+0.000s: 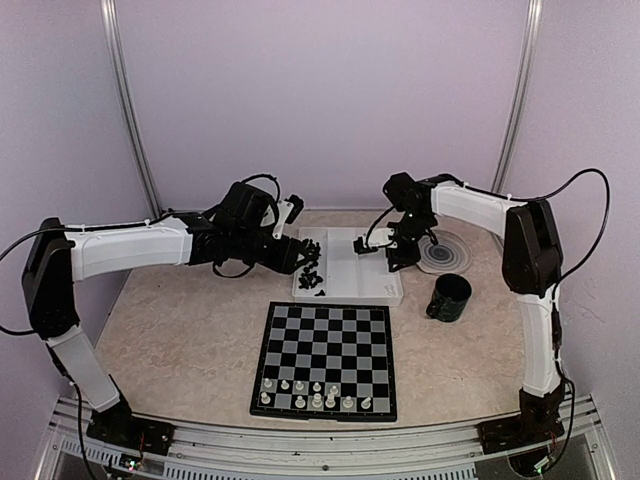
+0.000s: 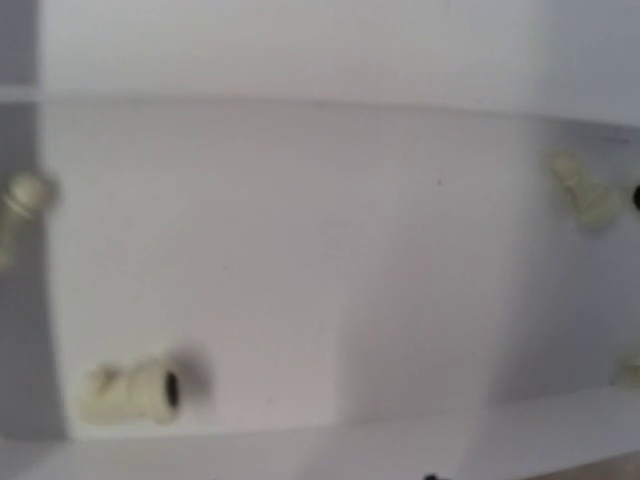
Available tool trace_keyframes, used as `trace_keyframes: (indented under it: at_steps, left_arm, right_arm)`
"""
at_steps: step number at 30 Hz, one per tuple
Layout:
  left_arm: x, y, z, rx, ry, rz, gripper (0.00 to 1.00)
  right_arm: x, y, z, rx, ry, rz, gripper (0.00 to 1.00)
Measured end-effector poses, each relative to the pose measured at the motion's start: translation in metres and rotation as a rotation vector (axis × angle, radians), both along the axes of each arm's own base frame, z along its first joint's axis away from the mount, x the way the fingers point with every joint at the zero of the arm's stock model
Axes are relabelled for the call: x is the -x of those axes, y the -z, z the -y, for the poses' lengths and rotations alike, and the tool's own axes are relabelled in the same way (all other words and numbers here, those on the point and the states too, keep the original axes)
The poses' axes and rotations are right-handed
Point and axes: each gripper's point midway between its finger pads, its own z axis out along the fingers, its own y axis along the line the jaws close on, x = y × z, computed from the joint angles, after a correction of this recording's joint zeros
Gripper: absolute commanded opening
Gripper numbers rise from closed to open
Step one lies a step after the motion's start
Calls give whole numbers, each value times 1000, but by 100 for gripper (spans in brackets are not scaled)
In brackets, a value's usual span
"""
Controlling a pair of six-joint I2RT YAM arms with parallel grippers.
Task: Set up the chess pieces on the board
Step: Adjust the chess pile in the storage box.
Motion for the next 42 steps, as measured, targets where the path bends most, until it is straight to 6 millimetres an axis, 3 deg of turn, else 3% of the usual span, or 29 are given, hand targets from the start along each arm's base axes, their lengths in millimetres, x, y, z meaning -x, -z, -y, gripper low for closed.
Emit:
trace_keyframes:
  at_steps: [3, 12, 23, 30, 42]
  left_arm:
    - [1, -4, 1, 11, 6, 6, 51]
    - [5, -45, 0, 82, 13, 77, 52]
    - [1, -57, -7, 113, 6, 85, 52]
    - [0, -71, -12, 152, -4, 94, 52]
    - [3, -71, -9, 167, 13, 80, 52]
  right_arm:
    - [-3, 9, 3, 75, -53, 24, 45]
    - [12, 36, 3, 286, -231, 33, 47]
    - [25, 57, 10, 444, -348, 23, 48]
    - [28, 57, 8, 447, -356, 11, 36]
    - [23, 57, 2, 390, -293, -84, 16]
